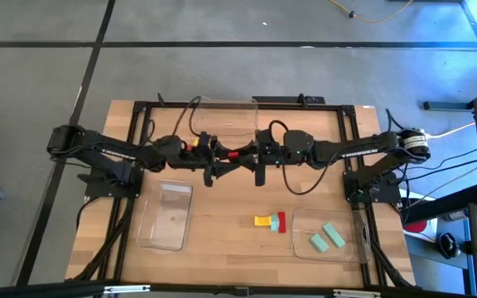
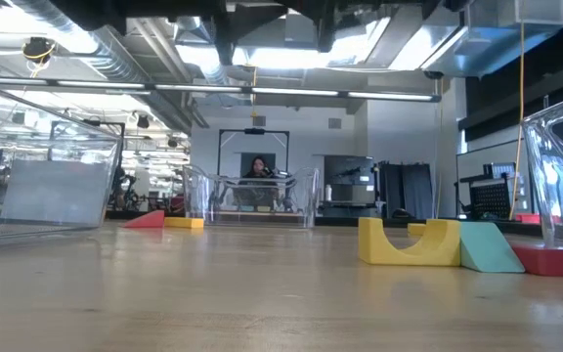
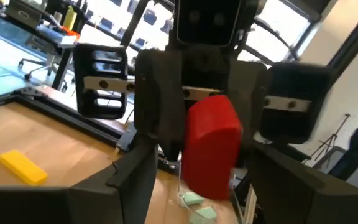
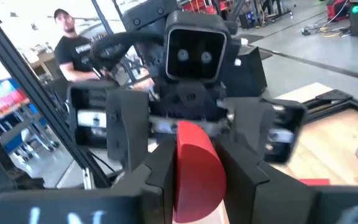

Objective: Sort & place blocks by color
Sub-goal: Put the top right red block on the top transparent bin

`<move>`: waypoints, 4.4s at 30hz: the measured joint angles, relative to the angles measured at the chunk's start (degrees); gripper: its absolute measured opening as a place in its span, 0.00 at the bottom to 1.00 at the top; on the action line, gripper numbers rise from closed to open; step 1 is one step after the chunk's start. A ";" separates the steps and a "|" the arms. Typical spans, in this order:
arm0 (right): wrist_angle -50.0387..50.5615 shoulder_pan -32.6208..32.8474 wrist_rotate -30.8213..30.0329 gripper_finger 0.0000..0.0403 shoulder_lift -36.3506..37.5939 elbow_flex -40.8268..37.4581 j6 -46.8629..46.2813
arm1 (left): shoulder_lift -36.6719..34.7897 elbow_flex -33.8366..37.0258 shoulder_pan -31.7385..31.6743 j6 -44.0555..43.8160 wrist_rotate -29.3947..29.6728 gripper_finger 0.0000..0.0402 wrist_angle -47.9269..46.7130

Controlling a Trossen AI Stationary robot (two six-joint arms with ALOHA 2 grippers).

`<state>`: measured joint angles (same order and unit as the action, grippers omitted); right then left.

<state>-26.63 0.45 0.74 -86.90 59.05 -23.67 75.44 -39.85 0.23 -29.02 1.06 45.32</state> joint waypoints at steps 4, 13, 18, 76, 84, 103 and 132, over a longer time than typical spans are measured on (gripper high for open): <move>-2.66 0.48 0.54 0.22 -1.07 -0.09 -1.17 | 1.53 -1.69 0.03 -0.04 -0.87 0.58 -0.01; -1.80 0.73 1.95 0.22 -1.17 -0.13 -1.11 | 1.31 -1.72 -0.44 2.16 -1.10 0.54 -1.56; 0.20 0.72 2.68 0.21 -0.27 -0.17 -0.36 | 1.33 -1.87 -0.64 2.73 -3.43 0.47 -2.88; -1.60 0.30 5.57 0.23 0.22 -0.07 -1.05 | -2.45 -1.80 -2.01 -4.00 -4.57 0.14 -6.54; -1.16 0.39 3.79 0.34 0.09 -0.07 -1.52 | -2.44 -1.89 -1.88 -2.13 -3.10 0.01 -7.08; -1.31 0.50 3.74 0.28 0.10 -0.09 0.49 | -2.42 -1.91 -1.99 -1.78 -6.29 0.00 -7.16; 6.40 -7.21 7.12 0.18 6.01 0.63 4.42 | -19.58 -2.02 -7.85 6.54 -4.37 0.29 -30.62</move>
<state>-20.23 -6.76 7.86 -80.88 59.68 -19.25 55.86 -41.87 -7.62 -22.48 -3.31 14.70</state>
